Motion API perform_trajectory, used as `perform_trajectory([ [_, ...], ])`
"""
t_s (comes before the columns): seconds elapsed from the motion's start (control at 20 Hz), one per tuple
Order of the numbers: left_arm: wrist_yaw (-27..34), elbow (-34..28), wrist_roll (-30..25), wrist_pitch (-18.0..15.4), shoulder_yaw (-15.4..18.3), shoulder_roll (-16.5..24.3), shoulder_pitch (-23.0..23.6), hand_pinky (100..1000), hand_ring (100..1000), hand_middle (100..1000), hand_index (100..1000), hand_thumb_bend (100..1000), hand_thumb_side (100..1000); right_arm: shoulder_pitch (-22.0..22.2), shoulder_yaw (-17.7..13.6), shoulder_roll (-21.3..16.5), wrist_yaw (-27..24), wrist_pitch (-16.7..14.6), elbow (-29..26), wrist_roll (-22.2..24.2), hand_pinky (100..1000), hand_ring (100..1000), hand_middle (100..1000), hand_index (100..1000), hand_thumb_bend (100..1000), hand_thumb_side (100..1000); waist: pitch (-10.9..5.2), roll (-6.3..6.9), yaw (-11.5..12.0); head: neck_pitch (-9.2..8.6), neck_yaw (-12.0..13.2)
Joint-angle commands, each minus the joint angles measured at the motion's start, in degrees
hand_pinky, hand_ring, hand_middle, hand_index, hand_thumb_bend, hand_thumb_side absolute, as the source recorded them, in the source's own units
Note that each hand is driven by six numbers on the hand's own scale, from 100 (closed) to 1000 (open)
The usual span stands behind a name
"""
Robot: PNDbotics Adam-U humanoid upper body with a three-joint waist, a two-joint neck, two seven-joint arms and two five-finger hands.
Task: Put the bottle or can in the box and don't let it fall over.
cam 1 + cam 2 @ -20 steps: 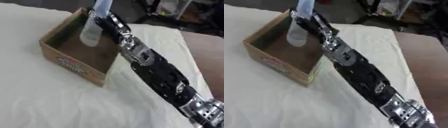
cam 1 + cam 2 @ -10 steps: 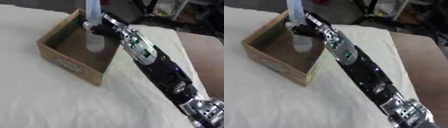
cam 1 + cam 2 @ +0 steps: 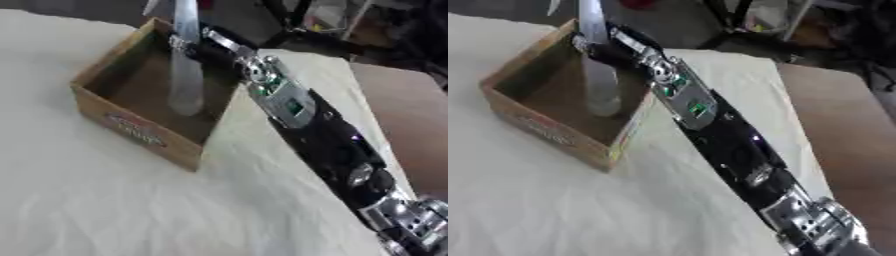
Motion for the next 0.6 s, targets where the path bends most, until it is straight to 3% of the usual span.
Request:
perform_trajectory([
  [0.05,-0.40,-1.13,-0.16,0.03,0.16,1.61,-0.22,1000,1000,1000,737,396,552,-0.32,-0.95,-1.09,0.58,0.01,-2.02,-0.01,1000,1000,1000,1000,100,764,-2.05,0.71,-0.24,0.31,0.04],
  [0.25,-0.47,-1.13,-0.16,0.03,0.19,1.71,-0.08,1000,1000,1000,737,397,552,-0.06,-0.94,-1.24,0.58,0.25,-2.52,-0.02,1000,1000,1000,1000,100,785,-2.16,0.72,-0.39,0.41,0.08],
  [0.6,-1.38,-1.13,0.88,-0.16,1.01,3.45,2.69,1000,1000,1000,737,399,550,3.46,-0.48,-1.70,-0.45,1.47,-7.70,1.93,1000,1000,1000,1000,100,719,-4.34,1.47,-4.02,1.92,1.55],
])
